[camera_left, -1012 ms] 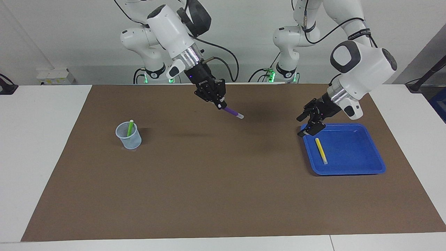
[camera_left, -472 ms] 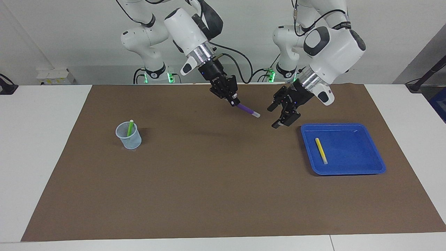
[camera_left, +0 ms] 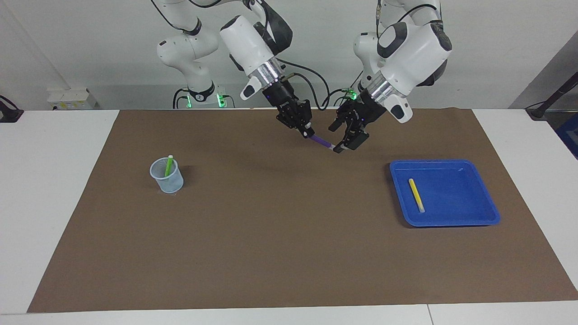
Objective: Right arm passes pens to left for tray arrangement
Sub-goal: 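Lift the purple pen with the right gripper toward the left gripper, then close the left gripper on the purple pen and open the right gripper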
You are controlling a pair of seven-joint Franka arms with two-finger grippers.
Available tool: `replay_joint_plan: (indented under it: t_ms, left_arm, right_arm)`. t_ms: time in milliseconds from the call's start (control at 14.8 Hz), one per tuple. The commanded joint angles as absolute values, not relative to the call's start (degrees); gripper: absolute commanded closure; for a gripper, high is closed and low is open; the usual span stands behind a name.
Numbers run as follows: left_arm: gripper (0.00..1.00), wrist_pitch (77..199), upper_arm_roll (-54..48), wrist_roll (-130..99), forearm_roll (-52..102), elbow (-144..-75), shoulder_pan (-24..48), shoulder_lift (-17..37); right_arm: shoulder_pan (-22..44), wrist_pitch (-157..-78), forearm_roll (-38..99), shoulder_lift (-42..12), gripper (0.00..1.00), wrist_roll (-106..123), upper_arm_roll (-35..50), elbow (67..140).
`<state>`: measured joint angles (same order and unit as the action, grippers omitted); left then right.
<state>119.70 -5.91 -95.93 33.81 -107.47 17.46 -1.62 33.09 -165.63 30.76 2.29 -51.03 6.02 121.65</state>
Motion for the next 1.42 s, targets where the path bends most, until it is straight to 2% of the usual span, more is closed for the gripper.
replay_joint_plan:
  t_ms: [0,135,405,607,1012,1349]
  left_arm:
    - [0.07,126.8,-5.1,-102.0,34.1,-115.6,20.5,-5.9]
    - [0.06,131.5,-5.1,-104.5,34.1,-119.0,22.2,-7.0]
    - [0.07,132.2,-5.1,-104.3,34.1,-119.4,22.2,-7.3]
    - [0.11,133.1,-5.2,-104.2,34.0,-119.7,22.3,-7.3]
    - [0.12,140.6,-5.4,-104.2,34.1,-123.1,24.7,-7.7]
    - [0.28,139.7,-5.4,-103.4,34.0,-122.6,24.6,-7.6]
  right_arm:
    - [33.2,-166.9,32.2,2.5,1.00,-50.8,6.1,122.3]
    - [33.2,-166.8,32.3,2.5,1.00,-50.5,6.1,122.3]
    - [33.1,-166.8,32.3,2.4,1.00,-50.4,6.1,122.3]
    - [33.1,-166.8,32.3,2.4,1.00,-50.4,6.1,122.2]
    - [33.0,-166.7,32.3,2.3,1.00,-50.2,6.1,122.2]
    - [33.0,-166.6,32.2,2.3,1.00,-50.1,6.1,122.1]
